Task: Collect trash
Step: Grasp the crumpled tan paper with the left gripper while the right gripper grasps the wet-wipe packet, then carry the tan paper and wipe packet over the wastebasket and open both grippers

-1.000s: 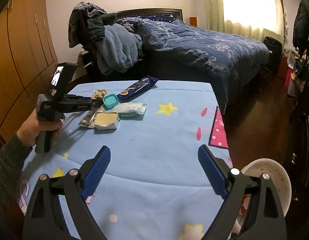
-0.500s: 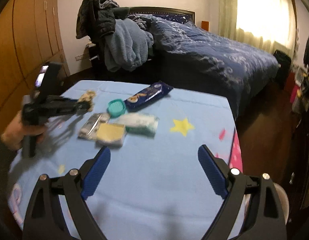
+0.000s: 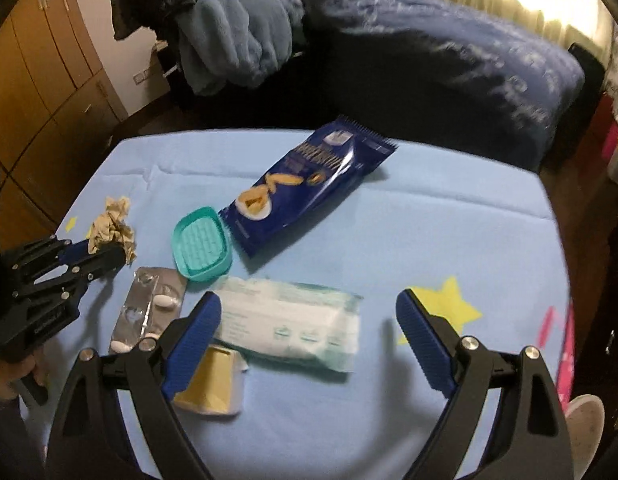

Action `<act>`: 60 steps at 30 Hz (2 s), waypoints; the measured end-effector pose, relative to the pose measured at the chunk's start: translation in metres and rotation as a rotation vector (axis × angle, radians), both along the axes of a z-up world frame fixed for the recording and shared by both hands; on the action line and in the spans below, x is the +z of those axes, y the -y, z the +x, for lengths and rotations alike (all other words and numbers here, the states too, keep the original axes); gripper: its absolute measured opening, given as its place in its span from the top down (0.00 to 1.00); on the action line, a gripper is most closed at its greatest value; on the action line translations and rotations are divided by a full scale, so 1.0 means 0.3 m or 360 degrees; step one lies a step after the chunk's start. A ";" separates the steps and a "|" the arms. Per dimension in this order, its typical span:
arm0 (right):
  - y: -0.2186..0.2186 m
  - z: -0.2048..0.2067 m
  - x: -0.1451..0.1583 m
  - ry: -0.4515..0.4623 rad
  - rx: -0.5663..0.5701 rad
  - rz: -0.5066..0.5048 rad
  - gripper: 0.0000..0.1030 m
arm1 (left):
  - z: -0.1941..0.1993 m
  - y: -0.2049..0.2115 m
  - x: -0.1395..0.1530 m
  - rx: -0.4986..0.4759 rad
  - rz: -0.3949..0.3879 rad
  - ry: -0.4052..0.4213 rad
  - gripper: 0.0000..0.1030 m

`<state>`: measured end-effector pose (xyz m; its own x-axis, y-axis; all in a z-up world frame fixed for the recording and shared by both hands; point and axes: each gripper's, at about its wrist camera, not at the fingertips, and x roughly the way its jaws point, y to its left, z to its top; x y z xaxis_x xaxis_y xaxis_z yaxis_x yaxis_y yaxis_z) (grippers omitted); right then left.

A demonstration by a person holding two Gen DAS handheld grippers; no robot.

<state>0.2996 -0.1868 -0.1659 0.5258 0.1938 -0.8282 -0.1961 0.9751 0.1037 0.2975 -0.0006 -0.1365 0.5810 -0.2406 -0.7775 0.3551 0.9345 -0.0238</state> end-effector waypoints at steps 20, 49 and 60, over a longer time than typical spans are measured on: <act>0.022 -0.113 0.062 0.0276 0.0004 0.0037 0.83 | -0.018 0.014 0.024 -0.0029 -0.0054 0.0064 0.78; 0.582 -0.793 0.262 0.0648 -0.0520 0.0172 0.84 | -0.370 0.666 0.216 -0.0702 -0.0237 0.0169 0.78; 0.955 -0.982 0.101 0.0523 -0.0971 -0.0117 0.83 | -0.504 1.308 0.115 -0.1179 -0.0174 -0.0003 0.78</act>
<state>0.0049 -0.4733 -0.1356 0.7486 -0.2664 -0.6072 0.3792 0.9232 0.0626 0.1463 -0.3929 -0.1021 0.2355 -0.6445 -0.7275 0.8904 0.4432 -0.1044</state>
